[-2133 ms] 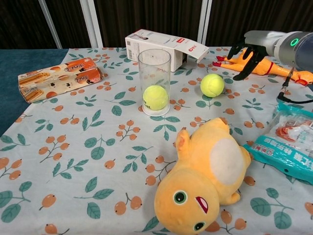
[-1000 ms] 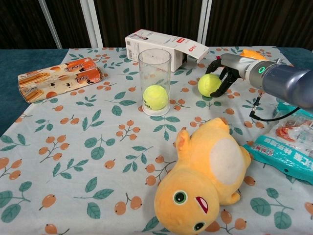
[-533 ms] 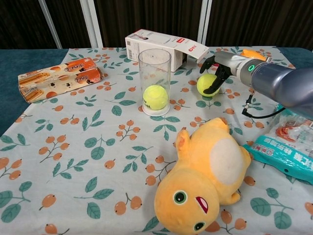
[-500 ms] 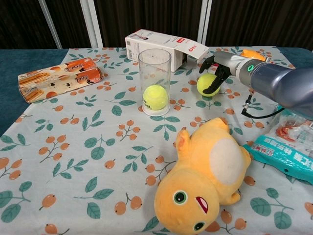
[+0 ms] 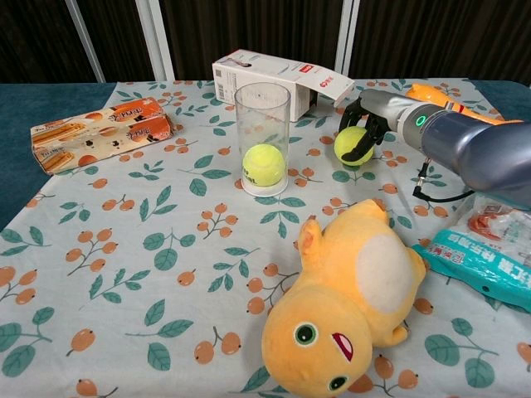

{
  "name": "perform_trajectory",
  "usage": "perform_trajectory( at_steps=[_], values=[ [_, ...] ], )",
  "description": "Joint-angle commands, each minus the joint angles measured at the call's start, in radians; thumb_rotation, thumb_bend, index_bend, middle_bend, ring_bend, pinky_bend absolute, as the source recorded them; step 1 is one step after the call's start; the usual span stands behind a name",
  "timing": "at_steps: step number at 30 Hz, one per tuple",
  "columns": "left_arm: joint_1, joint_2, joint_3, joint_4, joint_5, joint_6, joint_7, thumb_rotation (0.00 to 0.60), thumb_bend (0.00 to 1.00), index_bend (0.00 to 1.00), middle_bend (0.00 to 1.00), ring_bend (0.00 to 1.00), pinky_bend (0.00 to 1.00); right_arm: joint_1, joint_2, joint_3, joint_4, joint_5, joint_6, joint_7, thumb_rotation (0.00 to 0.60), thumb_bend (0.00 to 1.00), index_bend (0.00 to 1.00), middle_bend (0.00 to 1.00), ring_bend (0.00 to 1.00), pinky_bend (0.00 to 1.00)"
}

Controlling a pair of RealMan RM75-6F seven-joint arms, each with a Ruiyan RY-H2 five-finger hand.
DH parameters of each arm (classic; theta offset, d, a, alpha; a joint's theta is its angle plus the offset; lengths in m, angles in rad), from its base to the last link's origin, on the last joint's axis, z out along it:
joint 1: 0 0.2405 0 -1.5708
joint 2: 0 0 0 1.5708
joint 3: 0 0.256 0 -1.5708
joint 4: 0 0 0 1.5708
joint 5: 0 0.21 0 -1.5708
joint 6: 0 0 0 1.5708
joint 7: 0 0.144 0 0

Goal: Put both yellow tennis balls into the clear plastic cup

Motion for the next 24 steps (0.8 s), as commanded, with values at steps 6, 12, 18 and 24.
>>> perform_trajectory(
  at_steps=[6,12,18,24],
  values=[
    [0.001,0.000,0.000,0.000,0.000,0.002,0.000,0.600,0.00,0.13,0.00,0.00,0.12,-0.015,0.055,0.020,-0.063,-0.025,0.015,0.014,0.600,0.52,0.47,0.39,0.55,0.58],
    [0.000,-0.001,0.000,-0.001,-0.001,0.001,0.002,0.600,0.00,0.13,0.00,0.00,0.12,-0.045,0.158,0.032,-0.211,-0.050,0.067,-0.004,0.600,0.52,0.48,0.41,0.56,0.65],
    [-0.001,-0.003,0.003,-0.005,0.004,0.000,0.010,0.600,0.01,0.13,0.00,0.00,0.12,-0.061,0.309,0.079,-0.419,-0.040,0.107,-0.033,0.600,0.52,0.48,0.41,0.56,0.71],
    [0.001,-0.002,0.005,-0.008,0.008,0.004,0.006,0.600,0.01,0.13,0.00,0.00,0.12,-0.048,0.418,0.116,-0.586,0.008,0.119,-0.095,0.600,0.52,0.48,0.41,0.56,0.75]
  ],
)
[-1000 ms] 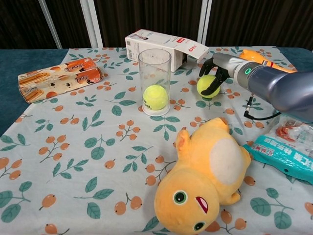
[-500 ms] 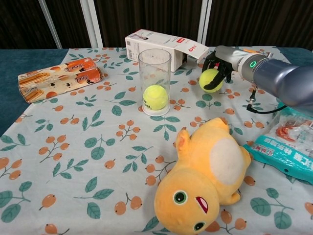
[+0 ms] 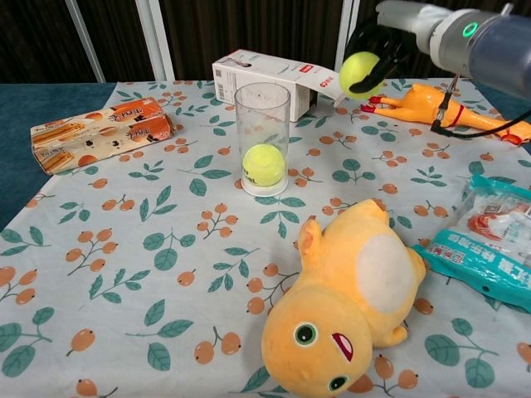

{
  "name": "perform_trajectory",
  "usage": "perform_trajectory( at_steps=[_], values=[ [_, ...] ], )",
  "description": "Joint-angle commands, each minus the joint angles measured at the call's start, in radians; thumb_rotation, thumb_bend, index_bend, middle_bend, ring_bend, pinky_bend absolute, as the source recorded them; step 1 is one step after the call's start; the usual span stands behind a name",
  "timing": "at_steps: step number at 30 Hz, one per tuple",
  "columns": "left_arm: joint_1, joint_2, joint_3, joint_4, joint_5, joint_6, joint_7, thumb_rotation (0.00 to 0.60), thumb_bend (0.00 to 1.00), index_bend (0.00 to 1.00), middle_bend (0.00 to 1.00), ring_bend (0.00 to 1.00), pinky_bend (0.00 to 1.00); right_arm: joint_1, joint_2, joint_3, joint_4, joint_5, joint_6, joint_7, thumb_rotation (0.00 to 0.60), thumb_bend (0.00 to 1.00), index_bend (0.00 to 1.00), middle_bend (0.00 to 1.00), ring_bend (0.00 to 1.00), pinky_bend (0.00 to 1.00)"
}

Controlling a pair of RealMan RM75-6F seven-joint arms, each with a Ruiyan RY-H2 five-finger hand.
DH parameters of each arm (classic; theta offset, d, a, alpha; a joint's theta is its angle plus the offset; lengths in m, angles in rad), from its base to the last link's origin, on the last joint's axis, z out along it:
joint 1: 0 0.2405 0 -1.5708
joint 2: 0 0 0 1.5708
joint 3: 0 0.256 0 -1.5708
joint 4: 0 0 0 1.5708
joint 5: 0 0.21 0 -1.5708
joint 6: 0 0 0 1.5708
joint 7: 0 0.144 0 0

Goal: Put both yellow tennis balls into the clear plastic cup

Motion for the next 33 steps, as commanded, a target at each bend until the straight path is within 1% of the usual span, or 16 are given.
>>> perform_trajectory(
  at_steps=[1,4,9,12,16,24,29,33],
  values=[
    [0.001,0.001,0.000,0.000,0.001,0.001,-0.002,0.600,0.01,0.13,0.00,0.00,0.12,0.010,0.069,0.032,-0.096,0.031,0.014,-0.047,0.600,0.52,0.48,0.41,0.56,0.76],
    [0.002,0.003,0.002,-0.002,0.006,0.004,-0.006,0.600,0.01,0.13,0.00,0.00,0.12,0.039,0.107,0.036,-0.191,0.070,0.018,-0.102,0.600,0.52,0.48,0.41,0.56,0.78],
    [0.006,0.007,0.002,-0.002,0.007,0.008,-0.018,0.600,0.01,0.13,0.00,0.00,0.12,0.086,0.110,0.038,-0.272,0.142,0.022,-0.141,0.600,0.52,0.48,0.41,0.56,0.81],
    [0.008,0.010,0.000,-0.001,0.006,0.010,-0.026,0.600,0.01,0.13,0.00,0.00,0.12,0.118,0.102,0.037,-0.298,0.176,0.023,-0.155,0.600,0.52,0.48,0.41,0.56,0.83],
    [0.008,0.013,0.000,0.000,0.006,0.007,-0.034,0.600,0.01,0.13,0.00,0.00,0.12,0.157,0.074,0.030,-0.311,0.203,0.038,-0.165,0.600,0.52,0.48,0.41,0.56,0.85],
    [0.008,0.015,0.000,0.002,0.010,0.008,-0.042,0.600,0.01,0.13,0.00,0.00,0.12,0.206,0.026,-0.002,-0.288,0.235,0.049,-0.176,0.600,0.52,0.48,0.41,0.55,0.89],
    [0.008,0.016,0.000,0.002,0.009,0.007,-0.045,0.600,0.01,0.13,0.00,0.00,0.12,0.218,0.019,-0.021,-0.273,0.252,0.050,-0.180,0.600,0.52,0.48,0.40,0.51,0.91],
    [0.009,0.016,0.000,0.002,0.009,0.007,-0.044,0.600,0.01,0.13,0.00,0.00,0.12,0.221,0.034,-0.026,-0.279,0.262,0.046,-0.177,0.600,0.51,0.46,0.36,0.45,0.92]
  ],
)
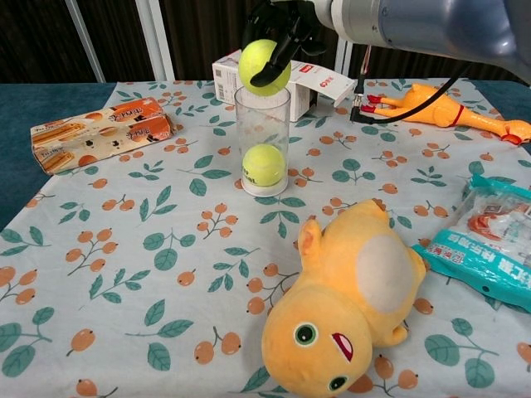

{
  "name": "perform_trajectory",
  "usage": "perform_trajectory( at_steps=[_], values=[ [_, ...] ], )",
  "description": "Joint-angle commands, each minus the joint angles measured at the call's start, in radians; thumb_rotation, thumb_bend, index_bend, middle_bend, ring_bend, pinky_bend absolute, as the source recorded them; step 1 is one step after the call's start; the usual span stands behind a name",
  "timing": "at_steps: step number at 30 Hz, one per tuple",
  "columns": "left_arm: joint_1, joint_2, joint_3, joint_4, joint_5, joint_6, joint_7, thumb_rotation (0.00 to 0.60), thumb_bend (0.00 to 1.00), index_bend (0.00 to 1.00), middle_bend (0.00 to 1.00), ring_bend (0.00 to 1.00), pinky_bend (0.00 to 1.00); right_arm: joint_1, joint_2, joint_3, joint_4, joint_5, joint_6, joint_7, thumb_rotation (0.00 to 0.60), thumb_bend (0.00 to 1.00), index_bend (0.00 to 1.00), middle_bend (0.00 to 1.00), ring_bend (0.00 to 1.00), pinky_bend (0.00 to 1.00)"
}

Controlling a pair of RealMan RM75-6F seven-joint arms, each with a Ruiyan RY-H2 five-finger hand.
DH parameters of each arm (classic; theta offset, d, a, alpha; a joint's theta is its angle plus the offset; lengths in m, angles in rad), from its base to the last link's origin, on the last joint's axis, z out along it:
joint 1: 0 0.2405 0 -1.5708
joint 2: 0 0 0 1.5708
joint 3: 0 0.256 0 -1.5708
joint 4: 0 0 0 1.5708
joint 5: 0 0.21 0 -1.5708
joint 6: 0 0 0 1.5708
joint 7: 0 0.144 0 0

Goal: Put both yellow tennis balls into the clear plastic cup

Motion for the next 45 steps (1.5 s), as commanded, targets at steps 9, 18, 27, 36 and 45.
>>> perform_trajectory(
  at_steps=[9,18,27,36,45],
  values=[
    [0.001,-0.002,0.000,-0.001,0.001,0.002,0.005,0.600,0.01,0.13,0.00,0.00,0.12,0.011,0.056,-0.016,-0.043,0.068,-0.031,-0.002,0.600,0.41,0.37,0.30,0.38,0.08],
    [0.000,-0.004,0.000,-0.001,0.000,0.002,0.010,0.600,0.01,0.13,0.00,0.00,0.12,0.034,0.087,-0.047,-0.055,0.125,-0.059,-0.012,0.600,0.33,0.30,0.26,0.33,0.05],
    [0.001,-0.002,-0.002,0.001,-0.005,0.003,0.007,0.600,0.01,0.13,0.00,0.00,0.12,0.035,0.121,-0.049,-0.079,0.134,-0.036,0.014,0.600,0.33,0.29,0.25,0.32,0.05],
    [0.001,-0.003,-0.002,0.000,-0.003,0.005,0.009,0.600,0.01,0.13,0.00,0.00,0.12,-0.029,0.221,-0.060,-0.161,0.022,0.047,0.040,0.600,0.33,0.29,0.24,0.30,0.04],
    [0.005,-0.005,-0.006,0.001,-0.003,0.017,0.007,0.600,0.01,0.10,0.00,0.00,0.12,-0.285,0.437,-0.211,-0.376,-0.382,0.297,0.069,0.600,0.33,0.25,0.20,0.26,0.02]
  ],
)
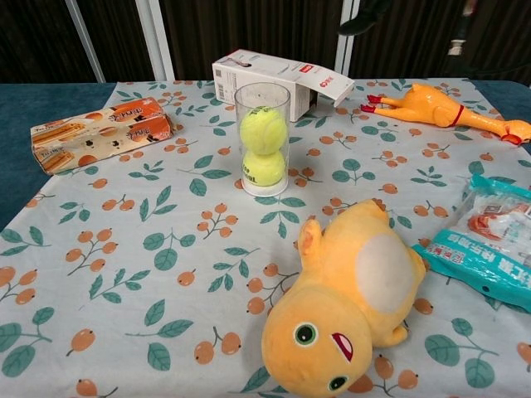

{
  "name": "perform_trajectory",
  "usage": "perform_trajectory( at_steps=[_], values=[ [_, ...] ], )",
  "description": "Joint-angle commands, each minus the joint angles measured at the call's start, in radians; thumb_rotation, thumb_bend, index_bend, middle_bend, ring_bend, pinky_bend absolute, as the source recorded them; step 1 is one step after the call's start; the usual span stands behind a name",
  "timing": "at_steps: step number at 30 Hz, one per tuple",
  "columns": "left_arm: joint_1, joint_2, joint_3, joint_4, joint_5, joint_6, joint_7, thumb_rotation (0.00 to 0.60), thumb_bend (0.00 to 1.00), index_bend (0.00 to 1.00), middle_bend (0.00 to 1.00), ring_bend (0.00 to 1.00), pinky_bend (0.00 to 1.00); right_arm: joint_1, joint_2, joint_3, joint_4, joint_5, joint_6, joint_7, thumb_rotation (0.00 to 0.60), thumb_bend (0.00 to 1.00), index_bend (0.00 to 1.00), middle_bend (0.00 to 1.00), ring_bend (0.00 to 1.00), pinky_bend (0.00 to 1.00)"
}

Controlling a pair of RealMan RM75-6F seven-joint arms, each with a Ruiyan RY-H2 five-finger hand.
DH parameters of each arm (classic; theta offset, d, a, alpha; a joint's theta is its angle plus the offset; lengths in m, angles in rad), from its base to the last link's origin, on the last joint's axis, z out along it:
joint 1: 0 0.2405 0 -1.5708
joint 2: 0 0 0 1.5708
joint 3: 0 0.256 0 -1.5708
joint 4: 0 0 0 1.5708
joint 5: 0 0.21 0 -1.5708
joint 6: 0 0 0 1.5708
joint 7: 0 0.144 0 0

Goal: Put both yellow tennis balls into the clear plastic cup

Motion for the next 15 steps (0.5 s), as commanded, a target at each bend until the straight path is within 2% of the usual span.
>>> perform_trajectory(
  at_steps=[1,5,8,15],
  values=[
    [0.002,-0.002,-0.001,0.001,0.000,0.005,0.001,0.600,0.01,0.10,0.00,0.00,0.12,-0.181,0.134,-0.115,-0.139,-0.245,0.183,0.023,0.600,0.33,0.25,0.20,0.26,0.02],
    [0.004,-0.004,-0.004,0.000,-0.003,0.011,0.003,0.600,0.01,0.07,0.00,0.00,0.12,-0.342,0.163,-0.226,-0.188,-0.466,0.369,0.033,0.600,0.33,0.25,0.20,0.25,0.02],
    [0.006,-0.006,-0.006,0.002,0.000,0.018,0.003,0.600,0.01,0.06,0.00,0.00,0.12,-0.439,0.166,-0.303,-0.183,-0.575,0.460,0.024,0.600,0.33,0.25,0.19,0.23,0.01],
    [0.002,-0.013,-0.002,0.006,0.008,0.014,0.010,0.600,0.01,0.05,0.00,0.00,0.12,-0.615,0.117,-0.405,-0.087,-0.671,0.605,-0.030,0.600,0.33,0.20,0.13,0.18,0.00]
  ],
)
